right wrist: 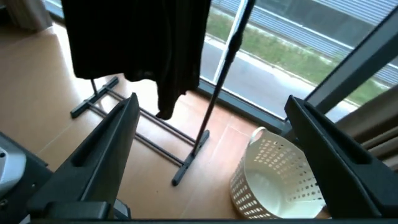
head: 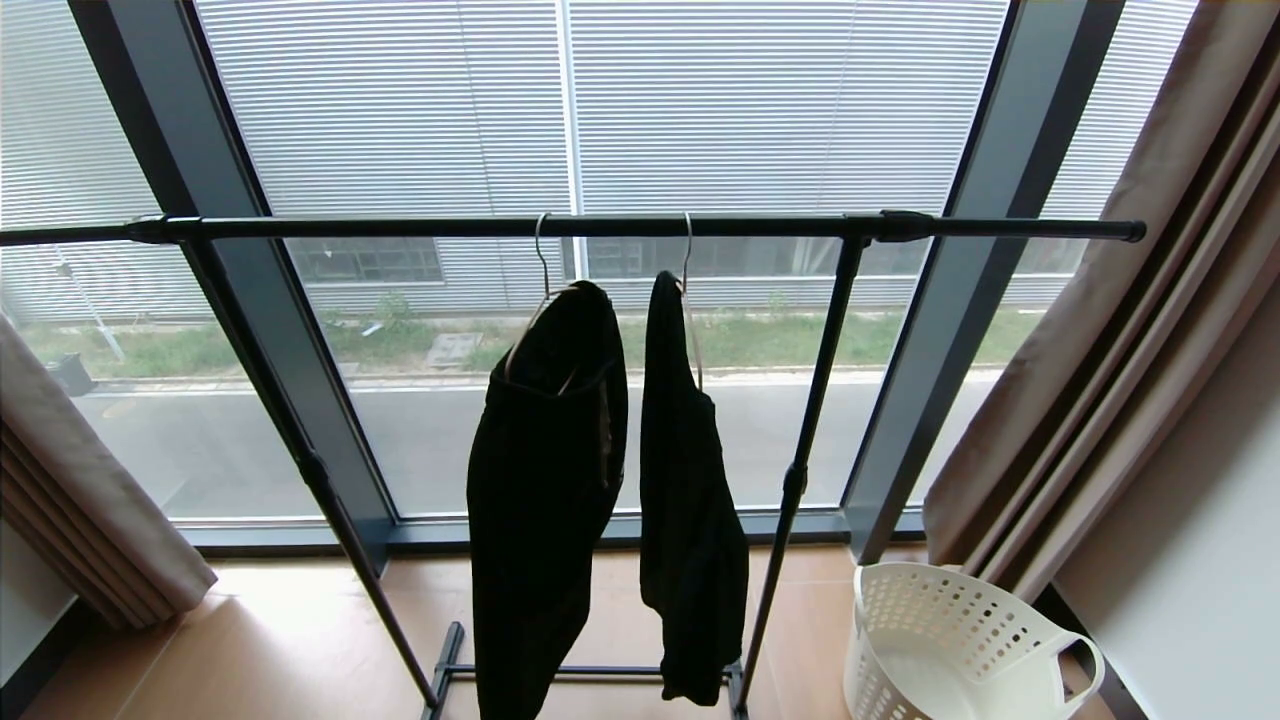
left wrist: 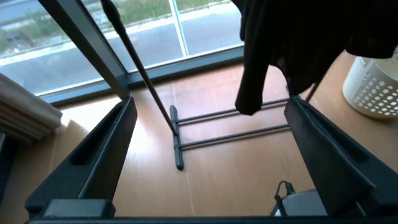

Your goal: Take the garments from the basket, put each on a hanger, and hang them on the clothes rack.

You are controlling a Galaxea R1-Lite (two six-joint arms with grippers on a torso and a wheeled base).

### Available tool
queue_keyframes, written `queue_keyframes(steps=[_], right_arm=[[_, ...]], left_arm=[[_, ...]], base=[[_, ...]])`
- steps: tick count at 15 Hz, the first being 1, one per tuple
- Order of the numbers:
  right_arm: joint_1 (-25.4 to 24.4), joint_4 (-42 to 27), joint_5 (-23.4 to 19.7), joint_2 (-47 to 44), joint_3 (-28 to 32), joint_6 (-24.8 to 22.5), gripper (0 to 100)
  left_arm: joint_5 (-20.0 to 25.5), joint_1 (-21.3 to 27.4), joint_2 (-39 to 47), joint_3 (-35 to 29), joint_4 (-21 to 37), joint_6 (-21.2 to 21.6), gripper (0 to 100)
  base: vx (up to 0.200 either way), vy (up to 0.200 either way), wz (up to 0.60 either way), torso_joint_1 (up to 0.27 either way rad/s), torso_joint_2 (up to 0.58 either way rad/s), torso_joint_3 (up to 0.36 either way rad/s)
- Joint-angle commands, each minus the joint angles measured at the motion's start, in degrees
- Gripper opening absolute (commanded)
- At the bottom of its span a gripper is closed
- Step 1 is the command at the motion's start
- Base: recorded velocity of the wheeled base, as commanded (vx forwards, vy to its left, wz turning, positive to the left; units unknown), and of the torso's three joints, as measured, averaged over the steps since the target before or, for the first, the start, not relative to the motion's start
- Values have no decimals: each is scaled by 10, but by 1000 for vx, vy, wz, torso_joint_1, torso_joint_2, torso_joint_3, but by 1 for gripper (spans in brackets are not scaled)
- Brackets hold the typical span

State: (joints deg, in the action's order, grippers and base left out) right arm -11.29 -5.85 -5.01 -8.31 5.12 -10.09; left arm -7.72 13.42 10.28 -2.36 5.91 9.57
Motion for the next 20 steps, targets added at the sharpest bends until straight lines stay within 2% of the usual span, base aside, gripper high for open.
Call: queue_keyframes(steps=[1,2,3,4,5,6,7,8,10,12,16,20], right_arm=[[7,47,32,33,-35,17,100],[9,81,57,32,-51,25,100],[33,80,69,32,-51,32,100],[69,80,66,30,-51,34,100],[79,79,64,25,-51,34,100],[94,80,62,-1,-51,34,100],[96,79,62,-1,-51,34,100],[92,78,54,39,-51,36,100],[115,73,-9,83,-51,40,100],[114,73,-4,83,-51,50,100],[114,70,-6,83,-51,60,100],[114,70,-8,83,-51,59,100]], left_arm=[[9,-15,-39,0,0,4,100],[9,-16,-39,0,0,2,100],[7,-23,-39,0,0,0,100],[7,-45,-39,0,0,2,100],[8,-65,-39,-1,0,4,100],[11,-113,-26,-1,0,11,100],[14,-134,-25,0,0,12,100],[45,-143,-54,-2,1,12,100],[68,-137,-103,-4,2,18,100],[67,-137,-102,-4,2,8,100],[61,-137,-102,9,-13,-81,100],[56,-136,-102,10,-19,-85,100]], base=[[0,0,0,0,0,0],[0,0,0,0,0,0],[0,0,0,0,0,0],[0,0,0,0,0,0],[0,0,0,0,0,0],[0,0,0,0,0,0],[0,0,0,0,0,0],[0,0,0,0,0,0],[0,0,0,0,0,0],[0,0,0,0,0,0],[0,0,0,0,0,0],[0,0,0,0,0,0]])
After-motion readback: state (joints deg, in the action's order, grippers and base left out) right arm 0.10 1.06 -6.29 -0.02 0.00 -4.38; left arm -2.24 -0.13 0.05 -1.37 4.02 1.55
